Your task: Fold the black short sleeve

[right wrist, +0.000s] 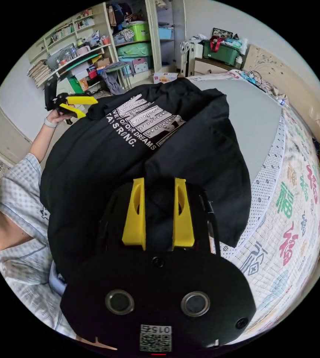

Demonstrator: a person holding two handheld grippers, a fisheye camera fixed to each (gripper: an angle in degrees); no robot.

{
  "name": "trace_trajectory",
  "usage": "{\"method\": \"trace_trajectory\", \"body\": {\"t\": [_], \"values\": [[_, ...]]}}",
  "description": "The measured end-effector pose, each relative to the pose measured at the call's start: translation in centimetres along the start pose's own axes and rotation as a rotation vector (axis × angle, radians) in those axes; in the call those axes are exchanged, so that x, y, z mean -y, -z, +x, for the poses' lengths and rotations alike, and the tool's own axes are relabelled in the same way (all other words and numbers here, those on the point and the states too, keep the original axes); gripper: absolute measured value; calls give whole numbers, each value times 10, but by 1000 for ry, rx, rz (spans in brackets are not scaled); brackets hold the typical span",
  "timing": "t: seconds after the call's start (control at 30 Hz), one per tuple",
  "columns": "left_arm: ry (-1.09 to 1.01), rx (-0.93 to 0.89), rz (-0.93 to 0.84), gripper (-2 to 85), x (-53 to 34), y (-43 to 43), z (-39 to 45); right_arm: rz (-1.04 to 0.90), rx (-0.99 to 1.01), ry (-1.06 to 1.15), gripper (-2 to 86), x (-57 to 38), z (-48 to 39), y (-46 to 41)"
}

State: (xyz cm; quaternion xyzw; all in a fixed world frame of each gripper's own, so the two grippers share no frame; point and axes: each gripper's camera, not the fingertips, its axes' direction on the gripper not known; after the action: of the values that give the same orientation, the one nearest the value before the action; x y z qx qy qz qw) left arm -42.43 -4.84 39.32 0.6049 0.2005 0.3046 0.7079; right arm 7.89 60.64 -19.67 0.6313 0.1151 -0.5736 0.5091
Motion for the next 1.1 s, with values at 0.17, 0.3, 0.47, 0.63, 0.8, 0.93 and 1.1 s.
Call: {"method": "trace_trajectory", "body": {"t": [0.17,0.3,0.47,0.63,0.8,0.93,1.1], "values": [[126,150,-60,23,29,-7,-15,137,-146,-188,16,10,45,49],[572,508,306,26,-8,75,-78,358,-509,-602,27,-7,121,110],[763,577,217,86,-85,99,-67,410,-310,-859,112,-66,160,137],[566,336,253,93,-138,122,72,238,-22,-579,128,-98,99,128],[530,187,341,112,-197,143,202,257,52,-355,132,-136,12,127],[603,151,397,121,-239,157,265,116,54,-297,134,-140,-21,129],[619,67,433,122,-265,164,312,120,49,-231,135,-167,-62,152]]}}
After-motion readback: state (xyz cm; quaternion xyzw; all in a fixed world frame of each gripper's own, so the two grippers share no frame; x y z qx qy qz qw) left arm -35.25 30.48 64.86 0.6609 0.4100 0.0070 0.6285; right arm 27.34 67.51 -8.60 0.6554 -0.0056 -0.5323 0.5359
